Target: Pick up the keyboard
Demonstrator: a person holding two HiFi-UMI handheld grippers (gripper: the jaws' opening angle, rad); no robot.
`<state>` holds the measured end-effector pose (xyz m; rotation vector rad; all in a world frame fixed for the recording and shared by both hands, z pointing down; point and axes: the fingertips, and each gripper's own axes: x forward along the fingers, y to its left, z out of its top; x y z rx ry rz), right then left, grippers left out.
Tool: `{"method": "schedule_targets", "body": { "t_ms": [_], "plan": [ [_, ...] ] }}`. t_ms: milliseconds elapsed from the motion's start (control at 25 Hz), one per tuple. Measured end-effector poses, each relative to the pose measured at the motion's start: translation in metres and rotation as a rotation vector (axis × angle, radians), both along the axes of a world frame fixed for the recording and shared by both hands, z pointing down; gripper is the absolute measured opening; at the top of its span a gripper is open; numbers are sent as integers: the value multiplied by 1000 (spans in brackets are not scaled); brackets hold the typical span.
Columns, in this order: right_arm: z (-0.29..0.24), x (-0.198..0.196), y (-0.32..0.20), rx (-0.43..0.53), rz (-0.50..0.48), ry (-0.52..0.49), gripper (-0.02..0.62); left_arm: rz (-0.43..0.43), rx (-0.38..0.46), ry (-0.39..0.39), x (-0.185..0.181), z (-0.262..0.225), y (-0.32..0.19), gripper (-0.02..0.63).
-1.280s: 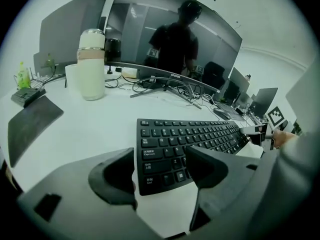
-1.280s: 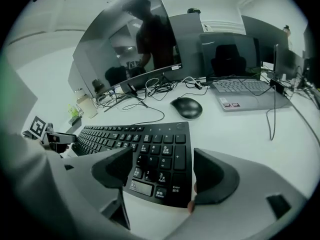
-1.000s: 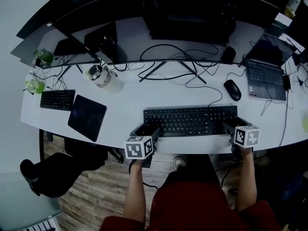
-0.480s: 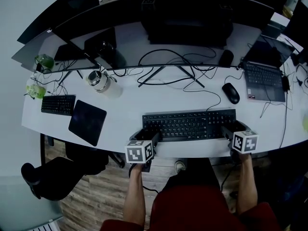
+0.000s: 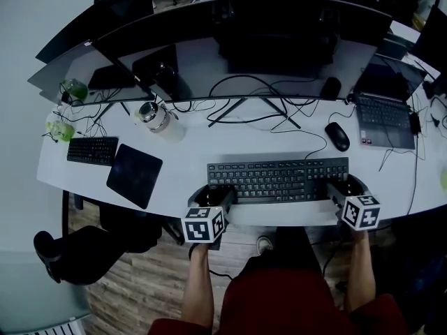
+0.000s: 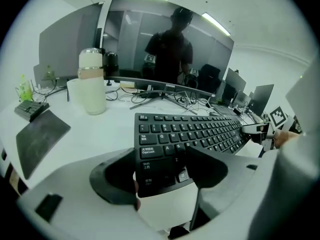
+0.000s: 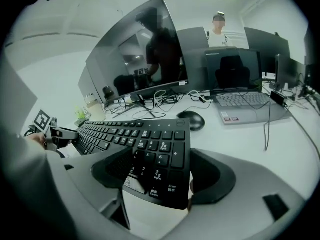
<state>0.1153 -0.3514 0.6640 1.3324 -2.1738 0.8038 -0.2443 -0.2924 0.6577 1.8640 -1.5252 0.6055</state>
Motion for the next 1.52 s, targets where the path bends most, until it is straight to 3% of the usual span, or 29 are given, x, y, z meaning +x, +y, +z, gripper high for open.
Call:
{"method": "schedule_targets", "body": {
  "t_ms": [400,760,1520],
  "plan": [
    [-119,-16,-16,300,8,-64,353,-17,324,-64,-14,-125,-12,305],
    [-214,-28,-19,533,-10,-84,353,-53,543,-78,-25,-209,-7,305],
    [-338,-27,22,853,-9,-149,353,-65,839,-117,-23,-330,32,305]
  ]
}}
